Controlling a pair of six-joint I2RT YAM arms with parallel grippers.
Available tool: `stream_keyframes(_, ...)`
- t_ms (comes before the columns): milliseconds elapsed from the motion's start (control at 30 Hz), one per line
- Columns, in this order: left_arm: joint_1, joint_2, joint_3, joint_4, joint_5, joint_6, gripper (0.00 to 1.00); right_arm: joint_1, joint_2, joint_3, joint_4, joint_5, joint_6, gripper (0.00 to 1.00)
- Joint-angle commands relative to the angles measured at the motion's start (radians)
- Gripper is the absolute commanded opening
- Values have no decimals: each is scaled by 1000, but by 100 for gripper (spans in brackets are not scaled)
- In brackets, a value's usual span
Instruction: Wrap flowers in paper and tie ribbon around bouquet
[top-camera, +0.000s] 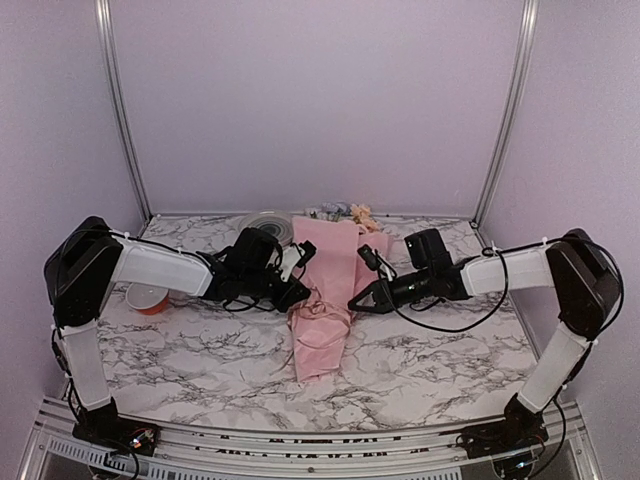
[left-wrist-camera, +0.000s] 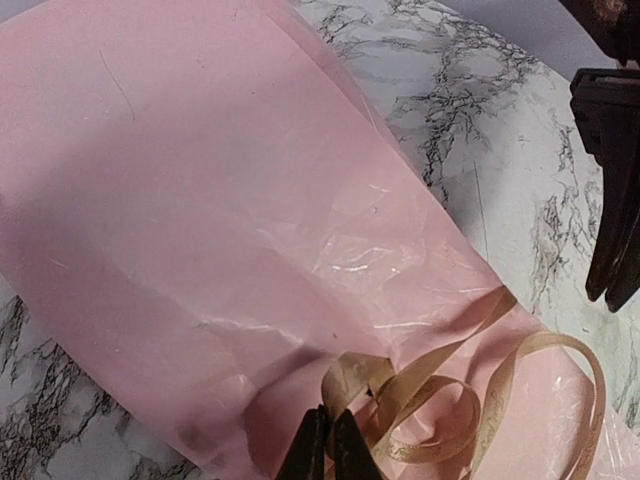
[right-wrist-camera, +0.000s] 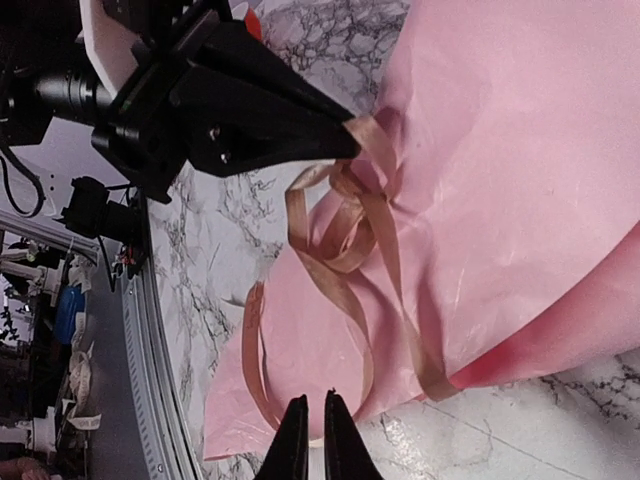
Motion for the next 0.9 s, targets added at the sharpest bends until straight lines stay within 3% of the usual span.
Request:
stream_keyframes(0,-7,-54,24,0,24,25,5,8,1,101,94,101,21,9)
stream_keyframes(333,-14,-56,33,0,42,32,5,70,171,235,209,134,67,27)
stream_keyframes(533,-14,-59,29,-1,37,30,5,88,245,303,141,119,1,37)
stream_keyframes(867,-14,-61,25,0,28,30,4,94,300,321,133,97,-24,31)
